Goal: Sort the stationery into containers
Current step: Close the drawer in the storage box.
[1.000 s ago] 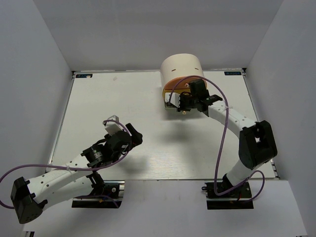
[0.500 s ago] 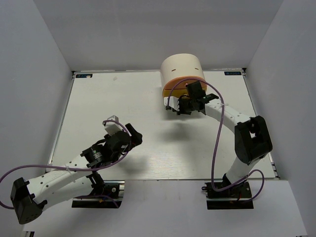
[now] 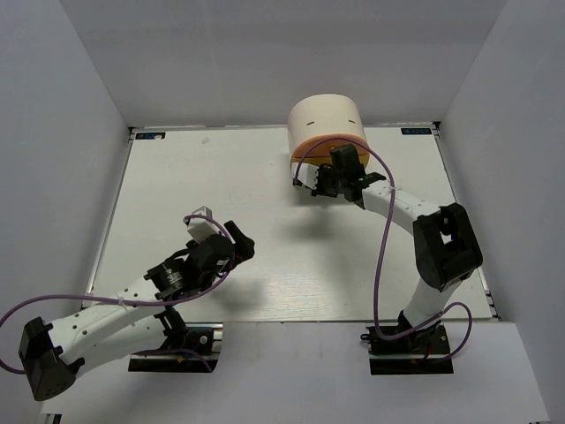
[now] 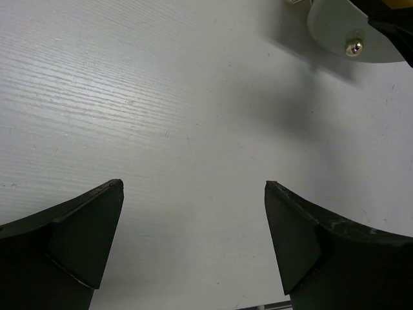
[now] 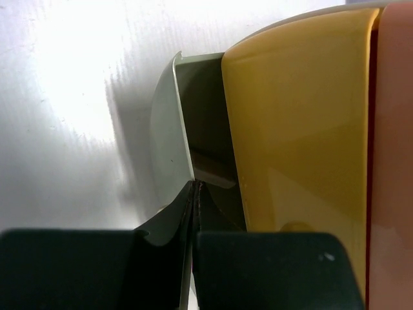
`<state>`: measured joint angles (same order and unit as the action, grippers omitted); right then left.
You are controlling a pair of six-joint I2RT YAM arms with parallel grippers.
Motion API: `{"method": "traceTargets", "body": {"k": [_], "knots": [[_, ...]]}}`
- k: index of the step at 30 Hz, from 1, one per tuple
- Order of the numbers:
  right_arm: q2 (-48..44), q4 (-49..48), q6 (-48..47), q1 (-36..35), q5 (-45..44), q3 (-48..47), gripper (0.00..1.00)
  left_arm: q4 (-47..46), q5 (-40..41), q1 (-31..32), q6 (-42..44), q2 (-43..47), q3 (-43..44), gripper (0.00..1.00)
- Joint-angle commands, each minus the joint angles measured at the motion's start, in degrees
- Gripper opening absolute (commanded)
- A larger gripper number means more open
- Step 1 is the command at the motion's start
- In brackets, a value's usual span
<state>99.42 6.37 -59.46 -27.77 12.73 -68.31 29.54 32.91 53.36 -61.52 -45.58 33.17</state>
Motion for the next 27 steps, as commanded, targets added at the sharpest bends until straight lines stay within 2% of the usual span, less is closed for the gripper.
{"method": "traceTargets", "body": {"k": [1,8,12,16,22,27], "knots": [[2.1,-4.4,1.0,0.3,-3.3,-0.1,0.00,0.0,0.0,0.2,-0.2,-0.2,-0.3,1.00],[2.9,-4.5,0.8,0.2,-3.1,-1.0,0.00,0.0,0.0,0.2,-0.2,-0.2,0.2,1.00],[0.4,-2.9,-0.2,0.5,1.4,0.1,0.00,0.0,0.0,0.2,-0.2,-0.2,0.2,1.00],[-1.6,2.7,-4.7,0.3,5.6,0.9,0.00,0.0,0.0,0.2,-0.2,-0.2,0.2,1.00],[1.8,4.3,-4.6,0.3,3.2,-1.4,0.00,0.0,0.0,0.2,-0.2,-0.7,0.2,1.00],[4.4,-5.3,-1.7,0.3,-3.7,0.0,0.00,0.0,0.0,0.2,-0.2,-0.2,0.2,1.00]]}}
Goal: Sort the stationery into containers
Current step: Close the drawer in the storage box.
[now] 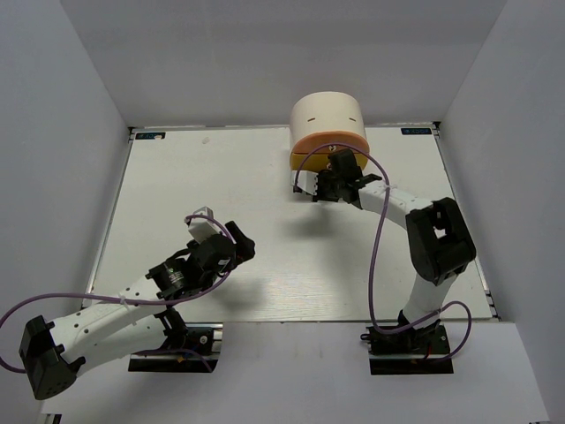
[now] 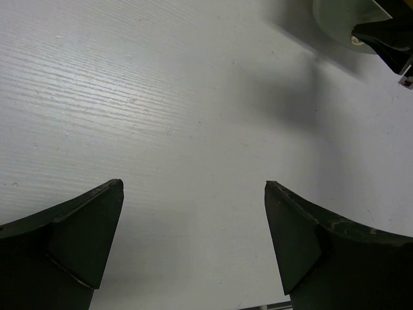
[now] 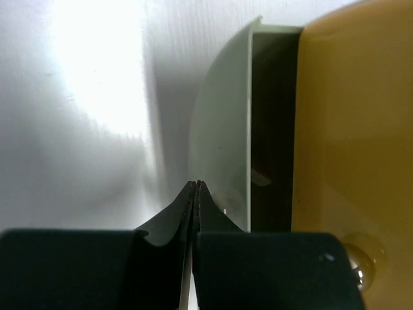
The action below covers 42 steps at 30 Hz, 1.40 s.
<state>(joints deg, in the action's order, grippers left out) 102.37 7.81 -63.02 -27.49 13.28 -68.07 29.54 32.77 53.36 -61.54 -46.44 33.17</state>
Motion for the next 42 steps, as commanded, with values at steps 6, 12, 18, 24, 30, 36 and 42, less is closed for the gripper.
{"method": "traceTargets", "body": {"k": [6,12,18,24,30,36,42], "knots": [[3.0,-14.8,4.1,0.0,-9.9,0.2,0.00,0.5,0.1,0.2,-0.7,0.6,0.2,1.00],[2.1,-17.7,3.5,0.1,-11.7,2.7,0.00,0.5,0.1,0.2,-0.7,0.6,0.2,1.00],[2.5,-21.1,3.6,0.2,-13.0,3.9,0.00,0.5,0.1,0.2,-0.7,0.6,0.2,1.00],[3.5,-22.3,3.4,0.3,-13.0,3.4,0.00,1.0,0.1,0.2,-0.7,0.6,0.2,1.00],[3.8,-23.3,3.3,0.2,-14.9,3.1,0.14,1.0,0.1,0.2,-0.7,0.6,0.2,1.00],[0.7,-16.4,4.2,0.3,-7.1,3.2,0.05,1.6,0.1,0.2,-0.7,0.6,0.2,1.00],[-10.5,1.3,9.4,0.5,11.9,6.7,0.14,1.0,-0.4,0.2,-0.7,1.8,-0.3,1.00]]}}
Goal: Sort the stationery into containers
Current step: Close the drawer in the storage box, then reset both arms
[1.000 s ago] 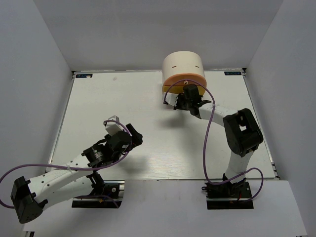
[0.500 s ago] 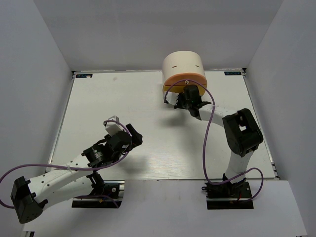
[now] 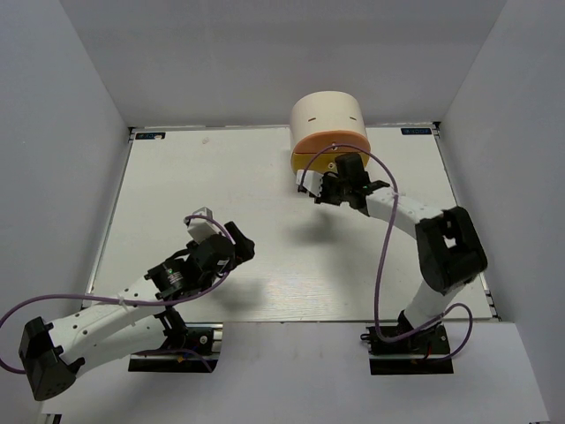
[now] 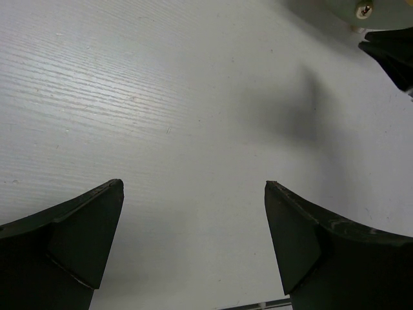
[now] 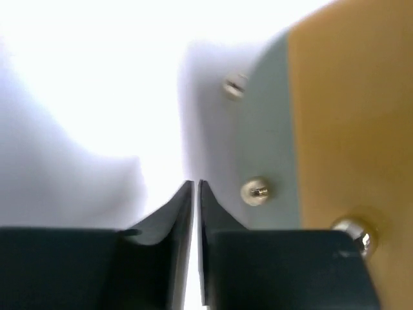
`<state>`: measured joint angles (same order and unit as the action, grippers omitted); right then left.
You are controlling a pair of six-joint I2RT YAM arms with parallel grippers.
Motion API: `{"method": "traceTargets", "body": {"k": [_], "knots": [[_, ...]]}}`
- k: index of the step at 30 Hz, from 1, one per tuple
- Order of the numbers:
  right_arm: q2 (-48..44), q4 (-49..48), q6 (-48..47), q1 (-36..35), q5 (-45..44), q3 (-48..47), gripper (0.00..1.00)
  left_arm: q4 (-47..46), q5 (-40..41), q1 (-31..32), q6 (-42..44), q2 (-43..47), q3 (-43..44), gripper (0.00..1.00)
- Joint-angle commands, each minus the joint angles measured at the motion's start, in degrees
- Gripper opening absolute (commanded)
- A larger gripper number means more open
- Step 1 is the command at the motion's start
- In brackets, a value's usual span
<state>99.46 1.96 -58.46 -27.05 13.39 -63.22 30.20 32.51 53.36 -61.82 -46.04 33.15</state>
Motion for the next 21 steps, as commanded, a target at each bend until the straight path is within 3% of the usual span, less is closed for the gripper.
{"method": "traceTargets", "body": {"k": [1,2,3,4,10,14,21], "knots": [[-8.7,7.1,6.4,0.2,14.1,2.4,0.22,0.3,-0.2,0.2,-0.4,1.4,-0.3,1.00],[-9.7,6.3,8.1,0.5,14.8,3.1,0.38,-0.4,-0.2,0.2,-0.4,1.4,-0.3,1.00],[-12.0,5.8,11.7,0.5,15.9,3.8,0.86,-1.0,-0.7,0.2,0.1,1.4,-0.3,1.00],[-13.9,4.0,15.8,0.8,16.6,5.6,0.90,-1.5,-0.7,0.2,0.1,1.4,-0.3,1.00],[-19.7,-1.2,42.9,0.9,6.8,8.0,0.90,-8.6,-3.2,0.2,7.1,0.9,-0.8,1.00],[-22.0,0.9,48.7,1.2,1.8,6.6,0.90,-13.0,-4.5,0.2,10.6,-0.3,-0.3,1.00],[-30.1,-0.4,50.1,1.9,-1.1,11.7,0.90,-18.9,-9.0,0.2,16.1,-4.1,0.8,1.00]]}}
